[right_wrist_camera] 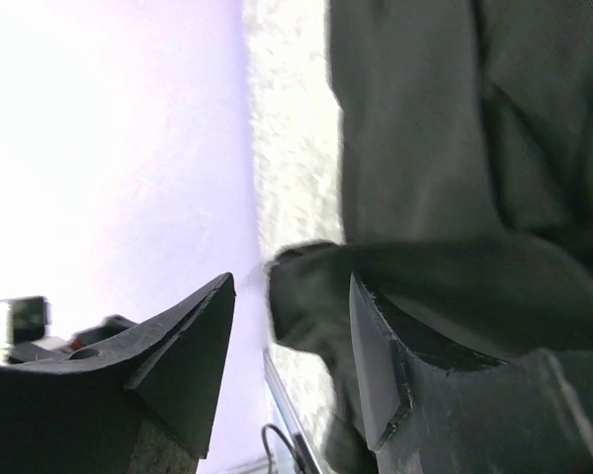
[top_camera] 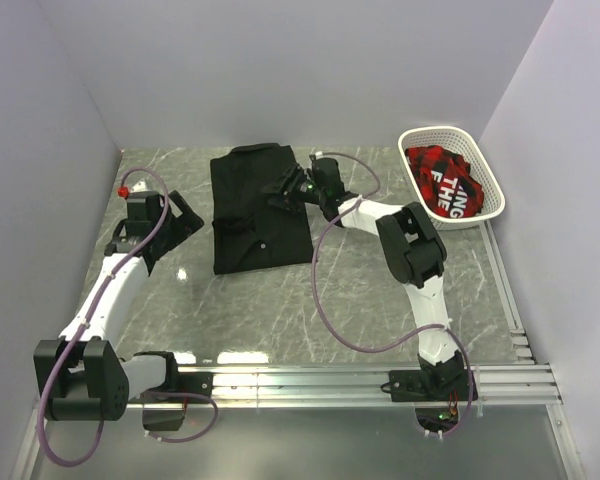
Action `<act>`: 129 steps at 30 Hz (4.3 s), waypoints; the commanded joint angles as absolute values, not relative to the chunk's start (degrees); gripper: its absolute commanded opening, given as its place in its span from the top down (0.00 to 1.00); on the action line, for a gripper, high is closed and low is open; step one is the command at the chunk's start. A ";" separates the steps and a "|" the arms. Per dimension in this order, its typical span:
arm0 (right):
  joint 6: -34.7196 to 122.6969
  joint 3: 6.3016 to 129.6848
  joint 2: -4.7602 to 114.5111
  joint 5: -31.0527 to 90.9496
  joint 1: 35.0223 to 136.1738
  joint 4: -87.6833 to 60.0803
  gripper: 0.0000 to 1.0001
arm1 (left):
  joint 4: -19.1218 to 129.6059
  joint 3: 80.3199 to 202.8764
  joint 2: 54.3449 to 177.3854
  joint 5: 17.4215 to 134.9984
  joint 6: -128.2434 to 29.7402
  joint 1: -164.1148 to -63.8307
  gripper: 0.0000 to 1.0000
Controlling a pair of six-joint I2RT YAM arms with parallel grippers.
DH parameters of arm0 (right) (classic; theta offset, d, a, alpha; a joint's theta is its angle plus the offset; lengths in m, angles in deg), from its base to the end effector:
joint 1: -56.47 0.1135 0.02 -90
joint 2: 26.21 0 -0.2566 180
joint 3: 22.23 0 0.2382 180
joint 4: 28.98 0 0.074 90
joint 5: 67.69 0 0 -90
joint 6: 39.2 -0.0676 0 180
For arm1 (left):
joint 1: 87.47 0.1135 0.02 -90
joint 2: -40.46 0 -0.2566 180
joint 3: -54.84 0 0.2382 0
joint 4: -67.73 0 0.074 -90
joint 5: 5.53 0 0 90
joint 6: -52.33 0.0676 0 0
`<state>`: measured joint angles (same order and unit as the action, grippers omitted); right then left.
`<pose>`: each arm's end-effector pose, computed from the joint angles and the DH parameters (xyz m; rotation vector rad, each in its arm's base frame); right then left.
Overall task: Fold and stack the long sleeve shirts
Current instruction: Fold the shirt
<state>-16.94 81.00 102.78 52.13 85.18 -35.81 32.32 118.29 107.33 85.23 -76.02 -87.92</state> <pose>0.4412 0.2800 0.1664 0.3370 2.1904 1.5458 0.2673 -0.0012 0.2465 -0.7446 2.1464 -0.3471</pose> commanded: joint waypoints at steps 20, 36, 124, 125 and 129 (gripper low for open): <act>4.65 65.41 76.91 50.25 79.85 -23.46 0.41 | 38.11 113.55 113.92 71.28 -89.96 -93.27 0.11; 11.16 41.14 53.78 52.71 79.85 -19.85 0.41 | 39.43 113.11 120.89 77.86 -98.22 -99.95 0.34; 19.87 68.20 80.55 48.06 78.62 -16.77 0.43 | 33.46 137.28 132.21 82.10 -85.58 -88.71 0.21; 19.26 69.25 81.80 49.71 78.62 -16.77 0.43 | 32.93 137.02 133.26 81.66 -85.66 -88.27 0.23; 15.40 70.33 85.41 53.33 78.97 -18.08 0.45 | 34.59 131.42 134.06 76.93 -87.50 -88.18 0.25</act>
<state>17.55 68.87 84.58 49.75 78.93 -16.57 35.71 135.45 132.92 80.50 -88.04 -88.21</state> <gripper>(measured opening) 0.555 0.744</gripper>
